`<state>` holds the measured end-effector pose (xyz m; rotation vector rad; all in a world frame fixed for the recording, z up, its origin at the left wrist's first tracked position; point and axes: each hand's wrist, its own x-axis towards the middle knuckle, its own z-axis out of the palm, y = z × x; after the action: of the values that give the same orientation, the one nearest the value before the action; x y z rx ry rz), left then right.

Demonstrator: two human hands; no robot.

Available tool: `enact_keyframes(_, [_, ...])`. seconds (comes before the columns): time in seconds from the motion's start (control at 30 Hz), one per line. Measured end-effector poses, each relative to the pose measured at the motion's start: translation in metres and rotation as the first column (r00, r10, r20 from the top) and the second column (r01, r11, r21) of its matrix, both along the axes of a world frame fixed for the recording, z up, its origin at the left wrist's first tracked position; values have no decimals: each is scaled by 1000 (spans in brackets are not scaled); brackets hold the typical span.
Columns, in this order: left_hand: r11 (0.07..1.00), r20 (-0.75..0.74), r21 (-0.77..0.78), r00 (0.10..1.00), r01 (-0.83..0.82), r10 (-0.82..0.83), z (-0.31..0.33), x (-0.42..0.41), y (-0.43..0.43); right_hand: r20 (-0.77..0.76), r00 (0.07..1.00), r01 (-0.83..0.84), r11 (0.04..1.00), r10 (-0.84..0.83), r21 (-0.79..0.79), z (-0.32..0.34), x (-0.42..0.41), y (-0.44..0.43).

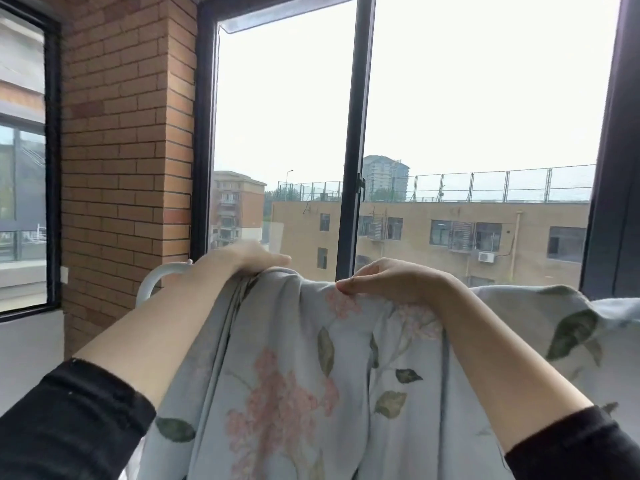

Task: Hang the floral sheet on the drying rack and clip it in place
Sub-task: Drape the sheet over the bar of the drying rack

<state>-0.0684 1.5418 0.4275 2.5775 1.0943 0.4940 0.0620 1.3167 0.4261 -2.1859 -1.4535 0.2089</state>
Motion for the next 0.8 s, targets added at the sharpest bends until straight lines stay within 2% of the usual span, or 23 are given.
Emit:
enact_keyframes(0.1, [996, 195, 83, 981, -38, 21, -5, -6, 0, -16, 999, -37, 995, 38, 92, -1, 0, -4])
enact_keyframes(0.2, [981, 338, 172, 941, -86, 23, -22, -19, -6, 37, 996, -88, 976, 82, 201, -3, -4, -3])
enact_keyframes(0.33, [962, 553, 268, 825, -45, -116, -42, -40, -21, 155, 985, -118, 952, 76, 284, -7, -9, 0])
enact_keyframes(0.47, [928, 572, 374, 791, -12, -220, -58, -56, -25, 287, 958, -101, 952, 14, 290, -7, -18, 1])
enact_keyframes(0.67, [940, 632, 338, 753, -53, -185, -57, -79, -33, 431, 897, -45, 951, -97, 306, -10, -35, -5])
enact_keyframes(0.8, [942, 639, 331, 720, 61, -271, -66, -92, -53, 459, 870, 4, 932, -183, 363, -18, -50, -11])
